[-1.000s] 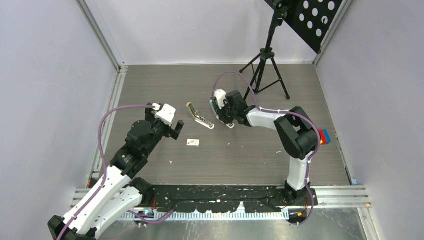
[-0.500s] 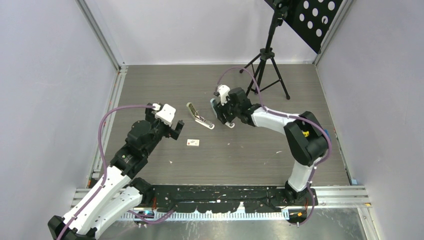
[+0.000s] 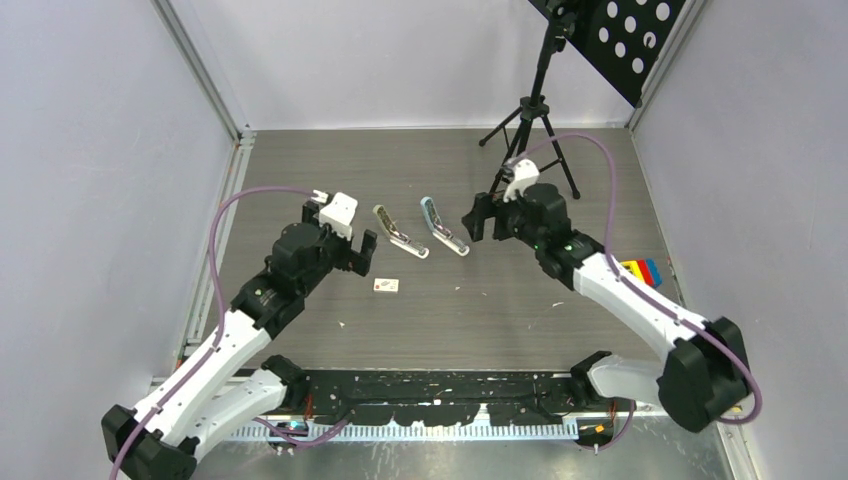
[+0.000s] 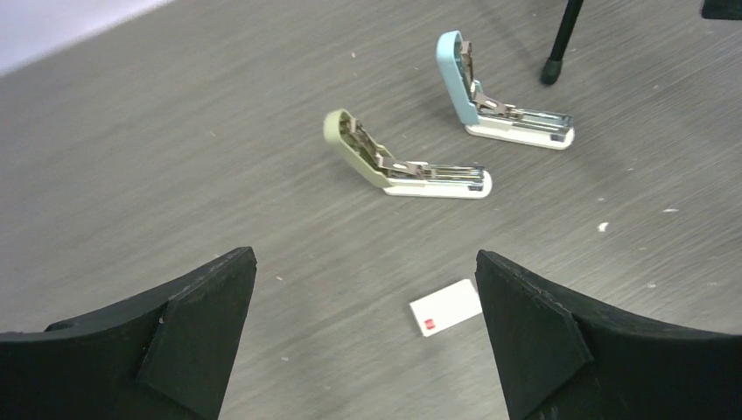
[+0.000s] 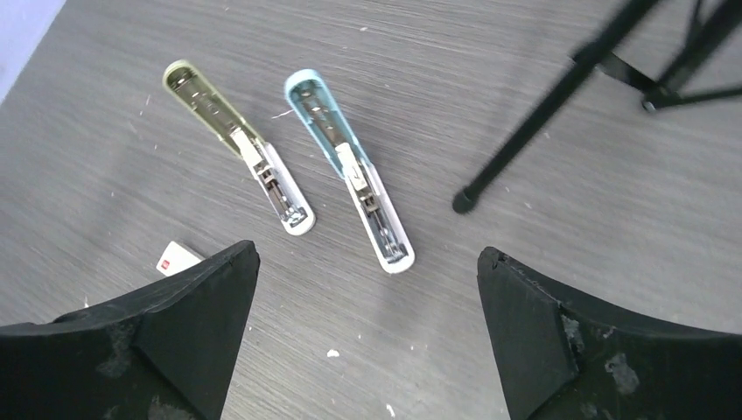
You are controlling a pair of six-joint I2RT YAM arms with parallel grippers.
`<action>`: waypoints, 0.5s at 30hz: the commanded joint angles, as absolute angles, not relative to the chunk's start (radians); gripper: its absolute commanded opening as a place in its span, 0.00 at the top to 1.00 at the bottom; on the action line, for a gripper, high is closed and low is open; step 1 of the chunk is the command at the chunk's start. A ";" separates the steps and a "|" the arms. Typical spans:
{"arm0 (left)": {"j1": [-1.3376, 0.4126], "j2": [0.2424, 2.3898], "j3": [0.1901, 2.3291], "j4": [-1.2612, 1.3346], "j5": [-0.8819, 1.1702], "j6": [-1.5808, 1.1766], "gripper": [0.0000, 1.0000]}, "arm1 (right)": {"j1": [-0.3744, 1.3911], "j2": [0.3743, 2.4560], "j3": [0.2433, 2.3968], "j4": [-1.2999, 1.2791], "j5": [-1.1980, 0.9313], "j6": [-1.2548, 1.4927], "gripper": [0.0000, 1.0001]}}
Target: Load the staples into the stapler
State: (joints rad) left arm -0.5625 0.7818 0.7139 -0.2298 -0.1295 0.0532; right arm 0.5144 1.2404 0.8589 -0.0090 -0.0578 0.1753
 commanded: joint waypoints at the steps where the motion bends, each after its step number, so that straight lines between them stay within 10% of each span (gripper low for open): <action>1: -0.560 0.841 0.786 -0.304 -0.115 -0.179 0.00 | 0.485 1.122 0.780 -0.017 0.026 0.376 0.00; 15: -0.559 1.025 0.664 -0.292 -0.094 -0.575 0.11 | 0.480 1.129 0.747 -0.015 -0.091 0.460 0.00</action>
